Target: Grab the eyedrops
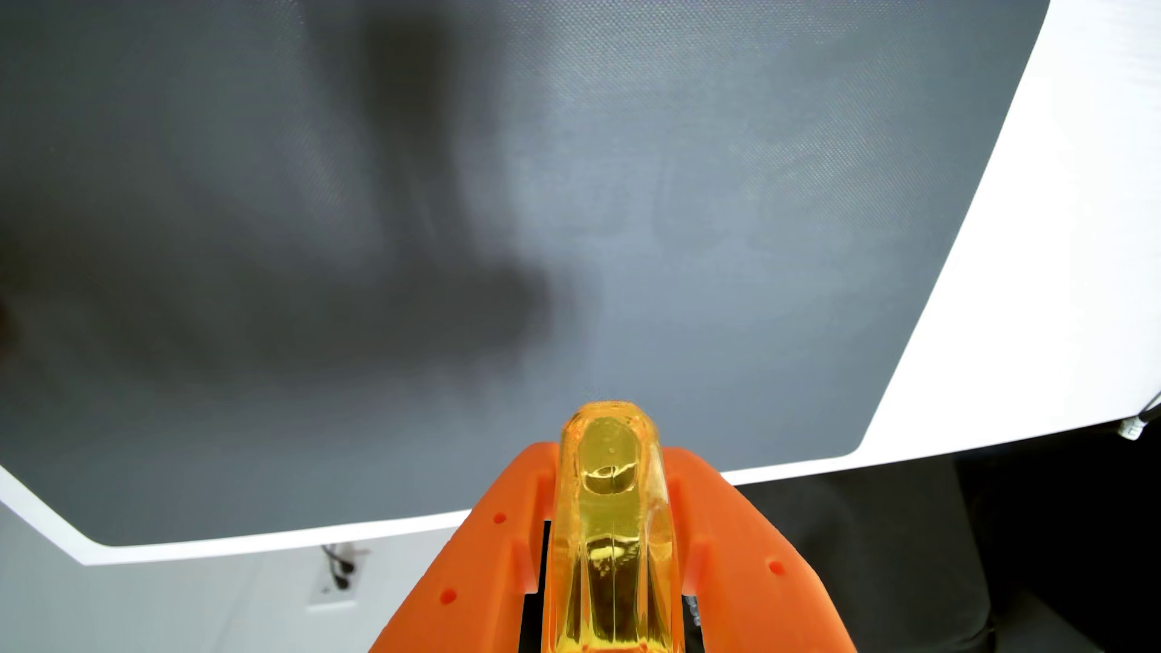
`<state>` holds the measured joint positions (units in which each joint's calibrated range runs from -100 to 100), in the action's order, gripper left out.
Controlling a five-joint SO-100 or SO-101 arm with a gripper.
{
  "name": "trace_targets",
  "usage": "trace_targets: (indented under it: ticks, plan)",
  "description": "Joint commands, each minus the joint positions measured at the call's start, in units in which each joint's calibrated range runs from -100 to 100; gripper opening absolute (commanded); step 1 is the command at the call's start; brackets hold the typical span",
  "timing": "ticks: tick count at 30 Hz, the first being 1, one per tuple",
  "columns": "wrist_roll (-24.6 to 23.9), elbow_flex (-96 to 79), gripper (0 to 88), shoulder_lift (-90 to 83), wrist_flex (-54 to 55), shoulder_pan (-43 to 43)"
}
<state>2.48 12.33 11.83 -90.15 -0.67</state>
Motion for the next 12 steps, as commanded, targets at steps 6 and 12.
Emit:
trace_targets:
  ticks: [6, 12]
  plan:
    - [0.58, 1.68, 0.7, -2.95, 0.62, 0.34]
    - [0.58, 1.68, 0.7, -2.95, 0.79, 0.42]
